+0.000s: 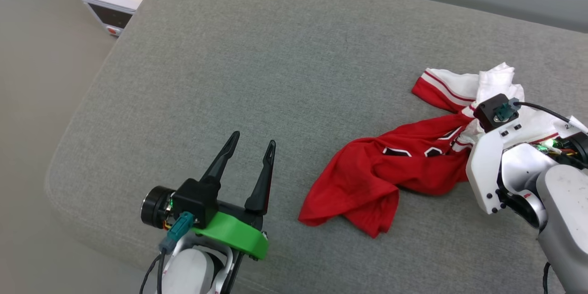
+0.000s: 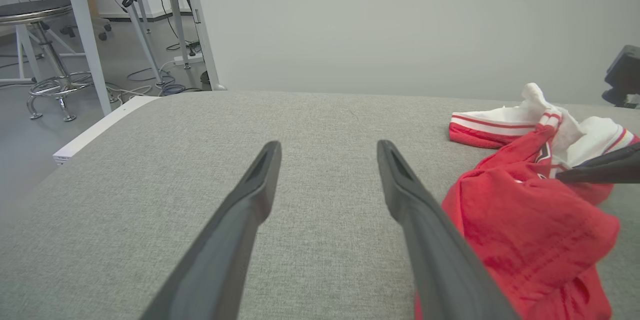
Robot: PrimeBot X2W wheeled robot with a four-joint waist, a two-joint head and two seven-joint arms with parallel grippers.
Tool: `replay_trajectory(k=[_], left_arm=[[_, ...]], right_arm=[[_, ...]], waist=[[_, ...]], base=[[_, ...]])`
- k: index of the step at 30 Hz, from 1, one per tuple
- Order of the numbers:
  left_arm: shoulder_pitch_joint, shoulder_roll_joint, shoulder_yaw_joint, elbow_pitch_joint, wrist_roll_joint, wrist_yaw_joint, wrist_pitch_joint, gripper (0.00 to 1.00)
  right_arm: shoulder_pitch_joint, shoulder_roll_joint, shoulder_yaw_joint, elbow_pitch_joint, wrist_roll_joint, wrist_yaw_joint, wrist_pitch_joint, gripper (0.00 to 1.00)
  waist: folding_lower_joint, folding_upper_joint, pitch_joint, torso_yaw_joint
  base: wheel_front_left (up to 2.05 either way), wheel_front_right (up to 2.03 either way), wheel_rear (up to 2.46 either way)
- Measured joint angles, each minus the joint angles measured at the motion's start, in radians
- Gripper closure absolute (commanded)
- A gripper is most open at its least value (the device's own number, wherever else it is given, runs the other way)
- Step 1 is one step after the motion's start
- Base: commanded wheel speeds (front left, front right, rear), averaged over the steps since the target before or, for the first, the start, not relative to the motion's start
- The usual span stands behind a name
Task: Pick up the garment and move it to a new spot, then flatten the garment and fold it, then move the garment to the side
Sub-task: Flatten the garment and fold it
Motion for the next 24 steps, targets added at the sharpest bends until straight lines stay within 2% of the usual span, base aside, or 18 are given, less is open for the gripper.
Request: replay_trajectory(k=[4, 13, 16, 22, 23, 24], left_arm=[[0.002, 0.004, -0.001, 0.007, 0.000, 0.000, 0.000, 0.00], [0.003, 0.007, -0.005, 0.011, 0.000, 0.000, 0.000, 0.00], [0.003, 0.007, -0.008, 0.011, 0.000, 0.000, 0.000, 0.00], [0.002, 0.014, -0.017, 0.013, 0.000, 0.000, 0.000, 0.00], [0.002, 0.023, -0.022, 0.018, -0.001, 0.000, 0.000, 0.00], [0.002, 0.024, -0.022, 0.021, -0.001, 0.000, 0.000, 0.00]], right_arm=[[0.038, -0.017, -0.021, -0.034, 0.006, 0.000, -0.044, 1.00], [0.148, -0.106, -0.131, -0.132, 0.046, 0.000, -0.136, 1.00], [0.173, -0.165, -0.219, -0.103, 0.044, 0.000, -0.180, 1.00], [0.171, -0.204, -0.355, 0.046, 0.013, 0.000, -0.311, 1.00], [0.171, -0.185, -0.404, 0.142, -0.004, 0.000, -0.364, 0.96], [0.171, -0.169, -0.416, 0.168, -0.015, 0.000, -0.385, 0.29]], waist=[[0.0000, 0.0000, -0.023, -0.028], [0.0000, 0.0000, -0.084, -0.117], [0.0000, 0.0000, -0.099, -0.149], [0.0000, 0.0000, -0.088, -0.162], [0.0000, 0.0000, -0.082, -0.155], [0.0000, 0.0000, -0.080, -0.153]], base=[[0.00, 0.00, 0.00], [0.00, 0.00, 0.00], [0.00, 0.00, 0.00], [0.00, 0.00, 0.00], [0.00, 0.00, 0.00], [0.00, 0.00, 0.00]])
